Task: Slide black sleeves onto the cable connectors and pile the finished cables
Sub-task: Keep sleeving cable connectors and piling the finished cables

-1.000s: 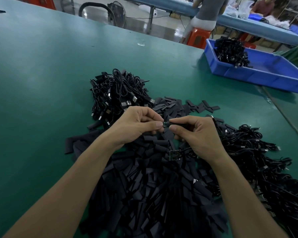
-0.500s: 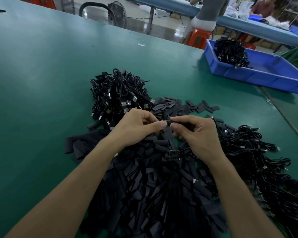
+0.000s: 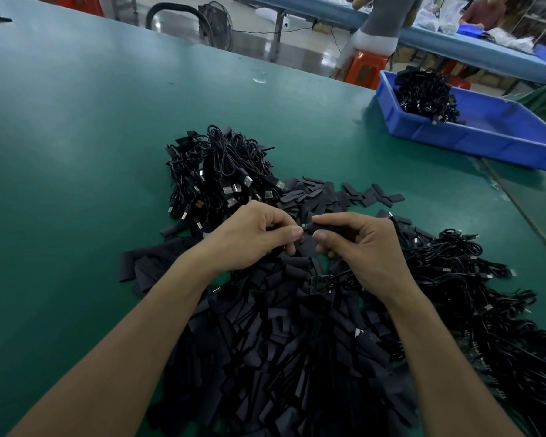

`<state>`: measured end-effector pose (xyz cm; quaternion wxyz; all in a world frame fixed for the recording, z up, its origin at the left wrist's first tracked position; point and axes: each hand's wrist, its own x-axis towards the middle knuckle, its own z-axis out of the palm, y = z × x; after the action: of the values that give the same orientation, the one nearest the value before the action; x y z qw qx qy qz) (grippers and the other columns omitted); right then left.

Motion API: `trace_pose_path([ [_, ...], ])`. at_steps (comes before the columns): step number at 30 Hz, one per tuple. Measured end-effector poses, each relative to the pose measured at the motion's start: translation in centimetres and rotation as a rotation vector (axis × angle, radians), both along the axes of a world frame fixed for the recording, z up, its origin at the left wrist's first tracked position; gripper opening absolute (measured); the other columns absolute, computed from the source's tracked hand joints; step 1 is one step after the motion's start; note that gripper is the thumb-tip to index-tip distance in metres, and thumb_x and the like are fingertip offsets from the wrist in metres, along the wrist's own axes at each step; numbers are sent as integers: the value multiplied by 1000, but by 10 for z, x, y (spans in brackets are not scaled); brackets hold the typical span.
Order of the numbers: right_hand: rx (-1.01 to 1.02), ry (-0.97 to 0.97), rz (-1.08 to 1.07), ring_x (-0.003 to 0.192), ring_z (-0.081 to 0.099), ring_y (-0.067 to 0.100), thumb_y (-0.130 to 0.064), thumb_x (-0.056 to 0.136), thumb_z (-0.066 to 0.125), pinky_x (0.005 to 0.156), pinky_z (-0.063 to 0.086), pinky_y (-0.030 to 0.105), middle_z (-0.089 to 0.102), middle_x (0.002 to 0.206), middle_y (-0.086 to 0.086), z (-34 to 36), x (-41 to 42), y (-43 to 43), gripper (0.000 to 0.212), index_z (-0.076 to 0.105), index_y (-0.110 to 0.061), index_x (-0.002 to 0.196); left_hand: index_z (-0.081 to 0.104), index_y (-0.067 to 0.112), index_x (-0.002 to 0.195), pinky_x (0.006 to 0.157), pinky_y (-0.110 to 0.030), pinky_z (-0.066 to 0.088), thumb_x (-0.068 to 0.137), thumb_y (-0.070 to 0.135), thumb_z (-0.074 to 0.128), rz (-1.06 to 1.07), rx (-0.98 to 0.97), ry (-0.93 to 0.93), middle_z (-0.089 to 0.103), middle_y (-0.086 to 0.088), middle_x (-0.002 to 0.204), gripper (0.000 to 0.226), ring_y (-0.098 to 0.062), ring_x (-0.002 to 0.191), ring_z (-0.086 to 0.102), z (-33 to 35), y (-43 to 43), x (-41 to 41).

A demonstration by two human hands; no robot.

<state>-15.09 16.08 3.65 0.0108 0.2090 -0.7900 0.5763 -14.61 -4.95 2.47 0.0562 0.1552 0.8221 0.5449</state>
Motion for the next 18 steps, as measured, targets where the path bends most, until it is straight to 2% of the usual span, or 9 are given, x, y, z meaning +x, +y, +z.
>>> trace_pose_path([
  [3, 5, 23, -24, 63, 70, 10, -13, 85, 75, 61, 53, 17, 75, 72, -3, -4, 0, 1, 15, 75, -22, 97, 75, 24, 85, 52, -45, 36, 99, 33, 60, 4, -1, -14, 73, -13, 76, 23, -34, 54, 44, -1, 2, 0],
  [6, -25, 26, -67, 61, 70, 15, -6, 89, 72, 58, 52, 19, 74, 73, 1, -8, 1, 0, 15, 75, -20, 94, 75, 27, 80, 53, -35, 37, 94, 40, 66, 74, 10, -3, 73, -7, 72, 21, -20, 53, 46, -4, 3, 0],
  [9, -52, 18, -90, 60, 70, 16, -6, 89, 71, 55, 52, 19, 74, 73, 2, -10, 2, -1, 13, 75, -17, 94, 73, 28, 74, 49, -30, 36, 90, 47, 68, 124, -39, 35, 66, -14, 65, 26, -13, 49, 44, -6, 4, 0],
  [14, -58, -7, -70, 61, 70, 15, -6, 86, 74, 57, 53, 19, 75, 72, 2, -8, 2, 0, 16, 75, -18, 97, 72, 26, 73, 43, -25, 29, 95, 39, 65, 106, -48, 60, 60, -15, 58, 26, -11, 43, 37, -5, 6, 1],
  [18, -23, -13, -32, 62, 69, 10, -7, 83, 75, 60, 52, 17, 75, 73, -2, -7, 1, -2, 22, 74, -22, 99, 73, 25, 74, 46, -29, 31, 96, 36, 65, 91, -42, 46, 64, -17, 63, 26, -15, 46, 40, -3, 6, 1],
])
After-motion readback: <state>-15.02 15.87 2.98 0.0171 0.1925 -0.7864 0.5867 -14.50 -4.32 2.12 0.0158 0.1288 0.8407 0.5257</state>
